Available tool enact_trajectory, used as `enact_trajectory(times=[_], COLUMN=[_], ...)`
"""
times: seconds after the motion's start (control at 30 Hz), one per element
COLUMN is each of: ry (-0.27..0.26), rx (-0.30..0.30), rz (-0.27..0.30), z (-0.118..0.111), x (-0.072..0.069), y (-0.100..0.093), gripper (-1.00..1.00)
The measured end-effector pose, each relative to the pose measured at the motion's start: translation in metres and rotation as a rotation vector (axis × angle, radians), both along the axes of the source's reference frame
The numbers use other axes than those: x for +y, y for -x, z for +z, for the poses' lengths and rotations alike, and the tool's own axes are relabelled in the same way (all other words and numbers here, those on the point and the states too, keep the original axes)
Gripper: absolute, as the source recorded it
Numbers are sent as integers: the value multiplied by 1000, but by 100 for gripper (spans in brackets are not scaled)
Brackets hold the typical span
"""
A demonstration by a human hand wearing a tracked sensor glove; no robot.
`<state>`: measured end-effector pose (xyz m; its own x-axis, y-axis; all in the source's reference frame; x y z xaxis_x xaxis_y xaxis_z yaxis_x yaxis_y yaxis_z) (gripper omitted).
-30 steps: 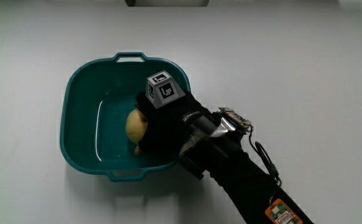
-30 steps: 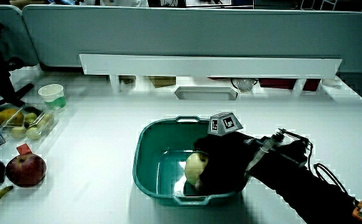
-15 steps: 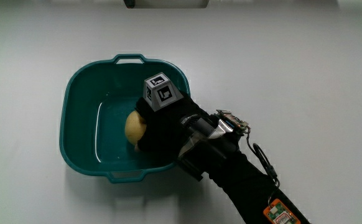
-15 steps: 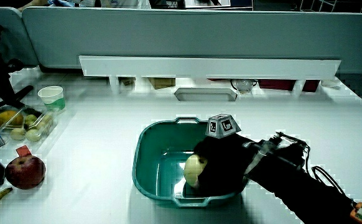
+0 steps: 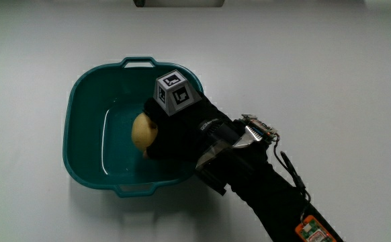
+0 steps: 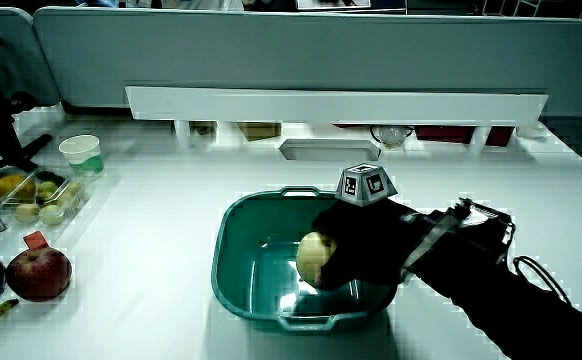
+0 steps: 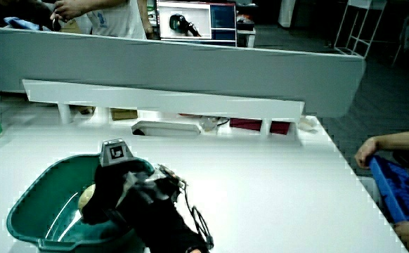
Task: Pick pear from plate
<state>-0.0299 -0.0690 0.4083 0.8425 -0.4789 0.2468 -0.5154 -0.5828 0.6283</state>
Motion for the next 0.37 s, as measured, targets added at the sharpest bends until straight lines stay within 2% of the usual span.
enact_trajectory(times=[0.03,0.07,0.1,0.13,0.17,0.2,0.27,0.3,0.33,0.37], ry=[-1,26,5,-5,31,48,43,55,-1,31], rx=[2,-19,0,-12,-29,-69,-22,-73,-75,-53], rz=[6,1,11,9,7,17,31,29,66,65], z=[-1,-6,-8,-14,-12,-17,-17,-22,-33,-28], x=[-2,-3,-5,-7,-10,-12,-16,-18,-20,-23], y=[-3,-6,-9,-12,-16,-21,-31,-36,-42,-47], gripper=[100,100,100,100,100,100,100,100,100,100])
